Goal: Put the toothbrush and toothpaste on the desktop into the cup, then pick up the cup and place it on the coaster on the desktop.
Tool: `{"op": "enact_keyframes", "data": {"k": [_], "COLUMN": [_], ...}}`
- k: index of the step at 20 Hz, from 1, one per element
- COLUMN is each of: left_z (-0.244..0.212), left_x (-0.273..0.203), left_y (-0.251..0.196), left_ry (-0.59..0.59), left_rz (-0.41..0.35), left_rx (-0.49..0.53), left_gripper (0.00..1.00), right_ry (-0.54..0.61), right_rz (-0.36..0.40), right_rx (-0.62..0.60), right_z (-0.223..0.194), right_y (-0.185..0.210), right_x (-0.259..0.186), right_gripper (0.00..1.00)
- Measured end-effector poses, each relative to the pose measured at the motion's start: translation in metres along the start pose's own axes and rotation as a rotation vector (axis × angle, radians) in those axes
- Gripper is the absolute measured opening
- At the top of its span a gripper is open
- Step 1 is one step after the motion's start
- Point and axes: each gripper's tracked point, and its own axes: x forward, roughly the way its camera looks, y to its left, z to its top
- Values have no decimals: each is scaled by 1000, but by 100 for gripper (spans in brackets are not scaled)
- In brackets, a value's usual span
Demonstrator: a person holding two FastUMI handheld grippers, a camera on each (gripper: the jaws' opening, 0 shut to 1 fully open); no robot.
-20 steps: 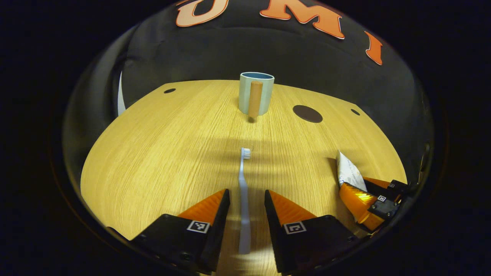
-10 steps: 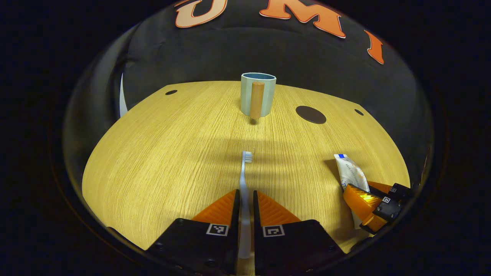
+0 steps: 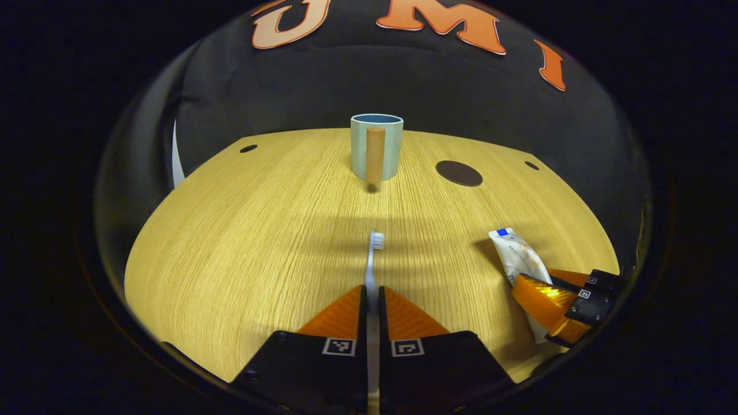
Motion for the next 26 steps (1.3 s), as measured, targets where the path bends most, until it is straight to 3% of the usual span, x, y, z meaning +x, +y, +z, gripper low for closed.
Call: {"op": "enact_keyframes", "data": {"k": [2, 10, 20, 26], "left_z": [-1, -25, 18, 33], "left_x": [-4, 20, -6, -16], "left_y": [0, 7, 20, 35], "left_ry": [-6, -91, -372, -475], "left_rz": [0, -49, -58, -68], "left_rx": [-5, -13, -18, -19], "left_gripper": [4, 5, 4, 4], "right_ry": [-17, -141, -237, -310], "right_rz": [14, -6, -6, -11], "right_rx": [12, -1, -3, -14], "right_z": [5, 45, 87, 121], "right_y": [0, -8, -10, -12], "right_x": [-4, -16, -23, -30], "right_gripper": [12, 12, 12, 12]}}
